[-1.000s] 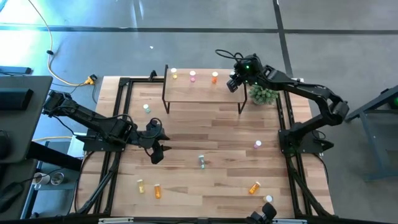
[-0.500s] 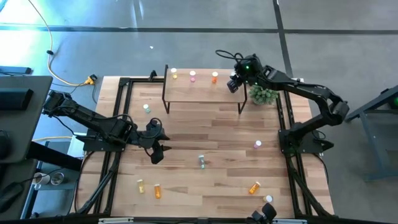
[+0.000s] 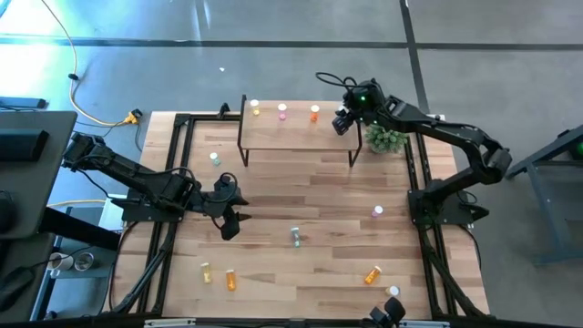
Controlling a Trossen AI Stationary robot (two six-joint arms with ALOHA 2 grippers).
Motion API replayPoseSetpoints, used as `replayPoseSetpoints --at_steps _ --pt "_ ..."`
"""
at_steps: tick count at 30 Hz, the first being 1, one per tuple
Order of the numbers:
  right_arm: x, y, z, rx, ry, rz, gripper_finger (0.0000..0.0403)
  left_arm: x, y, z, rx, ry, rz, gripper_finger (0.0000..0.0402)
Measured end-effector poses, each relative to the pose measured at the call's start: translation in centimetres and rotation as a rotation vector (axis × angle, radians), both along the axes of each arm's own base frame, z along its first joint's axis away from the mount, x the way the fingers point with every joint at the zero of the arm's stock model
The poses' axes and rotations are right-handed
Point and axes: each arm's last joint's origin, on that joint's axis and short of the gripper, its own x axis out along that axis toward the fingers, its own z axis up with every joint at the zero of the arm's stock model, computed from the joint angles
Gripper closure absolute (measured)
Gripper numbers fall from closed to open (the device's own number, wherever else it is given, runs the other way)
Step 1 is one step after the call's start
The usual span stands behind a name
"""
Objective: Pick and place medicine bottles onto shelf by color
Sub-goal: Put the bottom blue pill bottle on the shelf, then put the left pink pill bottle on the shelf aligned with the other pink pill bottle
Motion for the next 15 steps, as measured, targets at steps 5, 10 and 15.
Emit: replayPoseSetpoints --at_steps 5,10,15 --pt "-0.6 0.5 1.2 -0.03 -0.038 0.0 0.0224 0.0 0.0 0.0 0.0 0.0 0.0 0.0192" --pt "-1.5 1.4 2.8 -0.06 -0.079 0.007 0.0224 0.0 0.0 0.0 0.0 0.001 0.0 0.0192" --pt "-2.5 3.3 4.3 -0.039 -0.118 0.02 0.0224 0.0 0.0 0.0 0.0 0.001 -0.001 0.0192"
